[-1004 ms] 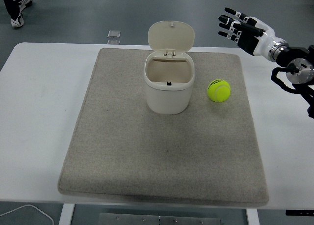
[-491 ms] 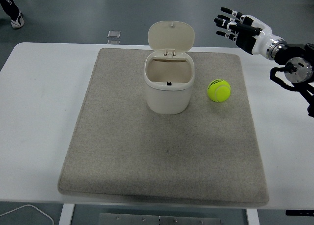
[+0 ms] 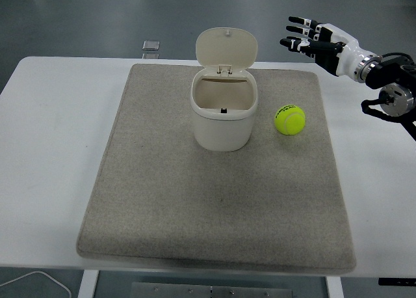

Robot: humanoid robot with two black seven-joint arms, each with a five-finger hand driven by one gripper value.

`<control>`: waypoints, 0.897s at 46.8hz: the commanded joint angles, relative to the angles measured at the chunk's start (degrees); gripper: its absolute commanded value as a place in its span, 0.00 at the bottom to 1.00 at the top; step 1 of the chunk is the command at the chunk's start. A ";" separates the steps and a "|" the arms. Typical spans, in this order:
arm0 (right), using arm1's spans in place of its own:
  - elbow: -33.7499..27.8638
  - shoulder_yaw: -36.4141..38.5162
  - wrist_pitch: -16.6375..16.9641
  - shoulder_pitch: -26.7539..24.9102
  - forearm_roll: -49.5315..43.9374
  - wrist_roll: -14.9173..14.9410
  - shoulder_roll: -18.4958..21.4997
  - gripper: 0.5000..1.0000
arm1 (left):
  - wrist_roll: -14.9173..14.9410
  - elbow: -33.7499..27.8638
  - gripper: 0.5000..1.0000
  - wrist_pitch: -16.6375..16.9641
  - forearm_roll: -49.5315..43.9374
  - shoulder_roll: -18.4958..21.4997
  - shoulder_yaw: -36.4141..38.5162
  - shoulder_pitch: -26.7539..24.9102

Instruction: Pick up the tennis ball and place it in the box.

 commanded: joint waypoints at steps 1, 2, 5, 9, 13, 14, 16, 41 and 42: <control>0.36 -0.04 0.62 -0.01 -3.05 0.50 0.00 0.85 | -0.01 0.00 0.99 0.00 0.00 0.00 0.04 0.00; 0.45 -0.04 0.71 0.08 -3.84 0.58 0.00 0.85 | -0.01 0.00 0.99 0.00 0.00 0.00 0.04 0.00; 0.54 -0.48 1.06 0.08 -6.56 0.76 -0.09 0.85 | -0.01 0.00 0.99 0.00 0.00 0.00 -0.05 0.00; 1.06 -2.24 1.59 0.08 -10.00 1.20 -0.27 0.85 | -0.01 0.00 0.99 0.00 0.00 0.00 0.04 0.00; 2.47 -3.38 1.94 0.08 -12.46 2.51 -1.67 0.85 | -0.01 0.00 0.99 0.00 0.00 0.00 -0.05 0.00; 2.90 -3.73 1.94 0.08 -13.07 2.78 -2.28 0.85 | -0.01 0.00 0.99 0.00 0.00 0.00 0.04 0.00; 3.69 -4.52 2.03 0.08 -14.56 3.31 -3.43 0.85 | -0.01 0.00 0.99 0.00 0.00 0.00 0.04 0.00; 14.42 -7.07 2.91 -0.89 -35.39 8.58 -14.24 0.85 | -0.01 0.00 0.99 0.00 0.00 0.00 -0.05 0.00; 14.42 -7.07 2.64 -0.98 -36.27 8.84 -14.33 0.85 | -0.01 0.00 0.99 0.00 0.00 0.00 0.04 0.00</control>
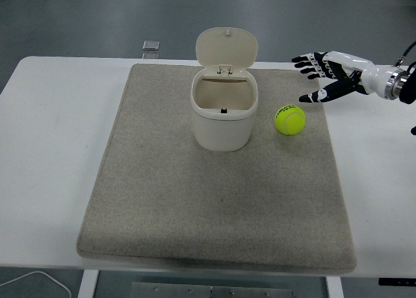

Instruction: Pick up the tennis ball and place it in the box.

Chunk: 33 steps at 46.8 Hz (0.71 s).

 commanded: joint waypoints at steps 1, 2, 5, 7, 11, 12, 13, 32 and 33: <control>0.41 -0.04 -0.78 -0.41 -3.75 0.97 -0.25 0.85 | -0.01 0.00 0.99 0.00 0.00 0.00 0.03 -0.01; 0.41 -0.04 -0.95 -0.68 -4.54 1.24 -0.25 0.85 | -0.01 0.00 0.99 0.00 0.00 0.00 0.03 -0.01; 0.41 -0.04 -1.65 -1.64 -6.48 2.03 -0.16 0.85 | -0.01 0.00 0.99 0.00 0.00 0.00 0.03 -0.01; 0.41 -0.04 -2.27 -2.00 -7.45 2.29 -0.07 0.85 | -0.01 0.00 0.99 0.00 0.00 0.00 0.03 -0.01; 0.41 -0.04 -3.06 -2.52 -9.55 2.38 0.54 0.85 | -0.01 0.00 0.99 0.00 0.00 0.00 0.03 -0.01; 0.41 -0.04 -3.15 -2.78 -10.08 2.38 0.54 0.85 | -0.01 0.00 0.99 0.00 0.00 0.00 -0.06 -0.01; 0.41 -0.04 -3.24 -3.05 -10.61 2.38 0.63 0.85 | -0.01 0.00 0.99 0.00 0.00 0.00 0.03 -0.01; 0.32 -0.39 -5.61 -4.63 -12.46 2.38 1.77 0.85 | -0.01 0.00 0.99 0.00 0.00 0.00 -0.06 -0.01; 0.24 -0.39 -5.61 -4.63 -12.46 2.47 1.95 0.85 | -0.01 0.00 0.99 0.00 0.00 0.00 0.03 -0.01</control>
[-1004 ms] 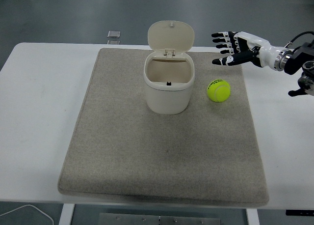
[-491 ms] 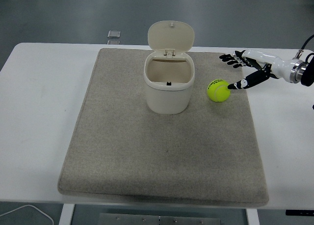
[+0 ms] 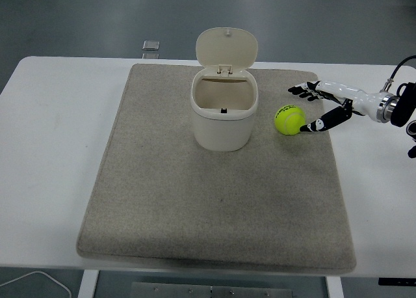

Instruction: Pick up the tennis ball and place it in the box.

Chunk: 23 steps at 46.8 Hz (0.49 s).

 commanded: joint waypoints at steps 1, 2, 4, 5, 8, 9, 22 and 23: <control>-0.18 0.00 -0.15 -0.07 0.00 -0.04 0.48 0.85 | 0.00 0.00 0.99 0.00 0.00 0.00 0.02 -0.01; -0.27 0.00 -0.15 -0.07 0.00 0.05 0.65 0.85 | 0.00 0.00 0.99 0.00 0.00 0.00 0.02 -0.01; -0.36 0.00 -0.24 -0.07 0.00 0.05 1.01 0.85 | 0.00 0.00 0.99 0.00 0.00 0.00 0.02 -0.01; -0.45 0.00 -0.24 -0.07 0.00 0.05 1.27 0.85 | 0.00 0.00 0.99 0.00 0.00 0.00 0.02 -0.01; -0.71 0.00 -0.24 -0.07 0.00 0.05 1.97 0.84 | 0.00 0.00 0.99 0.00 0.00 0.00 -0.07 -0.01; -0.80 0.00 -0.32 -0.16 -0.08 0.05 2.15 0.84 | 0.00 0.00 0.99 0.00 0.00 0.00 0.02 -0.01; -2.21 -0.09 -1.03 -0.95 -0.79 -0.04 4.17 0.84 | 0.00 0.00 0.99 0.00 0.00 0.00 -0.06 -0.01; -2.21 -0.09 -1.03 -0.95 -0.79 0.05 4.17 0.84 | 0.00 0.00 0.99 0.00 0.00 0.00 0.02 -0.01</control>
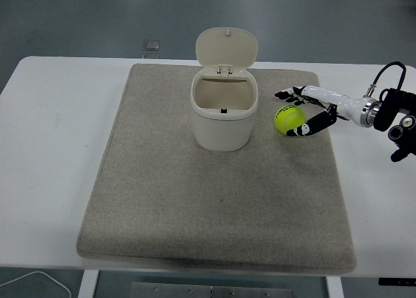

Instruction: Pick up the tennis ball and place it in the box.

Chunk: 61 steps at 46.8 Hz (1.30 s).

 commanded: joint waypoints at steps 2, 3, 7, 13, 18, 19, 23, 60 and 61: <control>-0.15 0.08 -0.07 -0.10 -0.13 0.06 0.33 0.84 | 0.01 0.00 0.99 0.00 0.00 0.00 0.03 0.01; -0.15 0.08 -0.07 -0.10 -0.13 0.06 0.42 0.84 | 0.01 0.00 0.99 0.00 0.00 0.00 0.03 0.01; -0.15 -0.01 0.01 -0.19 -0.13 0.24 0.59 0.84 | 0.01 0.00 0.99 0.00 0.00 0.00 0.03 0.01; -0.41 -0.01 0.10 -0.19 -0.13 0.33 0.68 0.83 | 0.01 0.00 0.99 0.00 0.00 0.00 0.03 0.01; -0.50 -0.01 0.10 -0.36 -0.13 0.33 1.03 0.81 | 0.01 0.00 0.99 0.00 0.00 0.00 -0.06 0.01; -0.58 -0.01 0.10 -0.36 -0.13 0.33 1.12 0.80 | 0.01 0.00 0.99 0.00 0.00 0.00 0.03 0.01; -0.67 -0.01 0.10 -0.36 -0.13 0.33 1.21 0.73 | 0.01 0.00 0.99 0.00 0.00 0.00 0.03 0.01; -1.55 -0.01 0.63 -0.45 -0.13 -0.11 1.38 0.23 | 0.01 0.00 0.99 0.00 0.00 0.00 -0.06 0.01; -1.55 -0.09 0.72 -0.45 -0.13 -0.11 1.30 0.21 | 0.01 0.00 0.99 0.00 0.00 0.00 -0.06 0.01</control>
